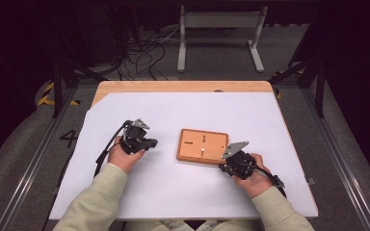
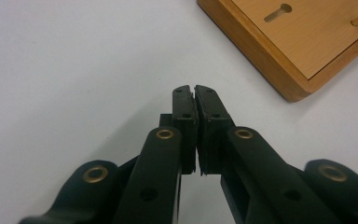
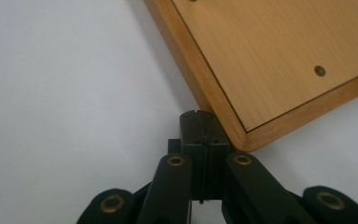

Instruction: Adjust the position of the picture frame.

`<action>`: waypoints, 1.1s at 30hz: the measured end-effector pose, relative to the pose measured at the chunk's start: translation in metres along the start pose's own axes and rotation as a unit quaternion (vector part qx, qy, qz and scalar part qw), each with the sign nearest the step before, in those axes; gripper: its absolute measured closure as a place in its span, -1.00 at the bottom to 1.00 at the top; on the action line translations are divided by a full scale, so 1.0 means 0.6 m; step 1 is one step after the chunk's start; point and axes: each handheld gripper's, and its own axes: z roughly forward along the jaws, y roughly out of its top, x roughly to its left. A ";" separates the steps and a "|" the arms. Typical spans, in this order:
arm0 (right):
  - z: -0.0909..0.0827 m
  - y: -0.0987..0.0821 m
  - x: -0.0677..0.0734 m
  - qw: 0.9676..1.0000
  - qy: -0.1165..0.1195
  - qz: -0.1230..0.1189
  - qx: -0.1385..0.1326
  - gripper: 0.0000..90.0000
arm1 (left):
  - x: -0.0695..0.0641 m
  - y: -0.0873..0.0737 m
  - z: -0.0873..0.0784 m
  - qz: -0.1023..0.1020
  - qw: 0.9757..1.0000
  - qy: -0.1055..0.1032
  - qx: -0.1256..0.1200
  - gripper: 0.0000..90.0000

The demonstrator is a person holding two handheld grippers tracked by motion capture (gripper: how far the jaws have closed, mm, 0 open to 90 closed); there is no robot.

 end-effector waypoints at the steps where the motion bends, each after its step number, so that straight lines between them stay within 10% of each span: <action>1: 0.000 -0.002 -0.004 1.000 -0.008 -0.002 -0.001 1.00 | 0.000 0.000 0.000 0.000 1.000 0.000 0.001 0.92; 10: -0.017 -0.002 -0.016 0.999 0.003 0.020 -0.025 1.00 | 0.001 0.000 -0.001 0.000 1.000 0.001 -0.002 0.85; 16: -0.040 0.001 -0.064 0.993 -0.058 0.076 -0.070 1.00 | 0.000 0.000 0.000 0.000 1.000 0.003 0.000 0.76; 22: -0.009 0.000 -0.116 0.986 -0.086 0.132 -0.057 1.00 | 0.002 -0.001 0.001 0.001 1.000 0.004 0.002 0.78; 33: 0.035 0.017 -0.134 0.987 -0.097 0.128 -0.024 1.00 | 0.004 -0.002 -0.001 -0.004 1.000 0.004 0.000 0.75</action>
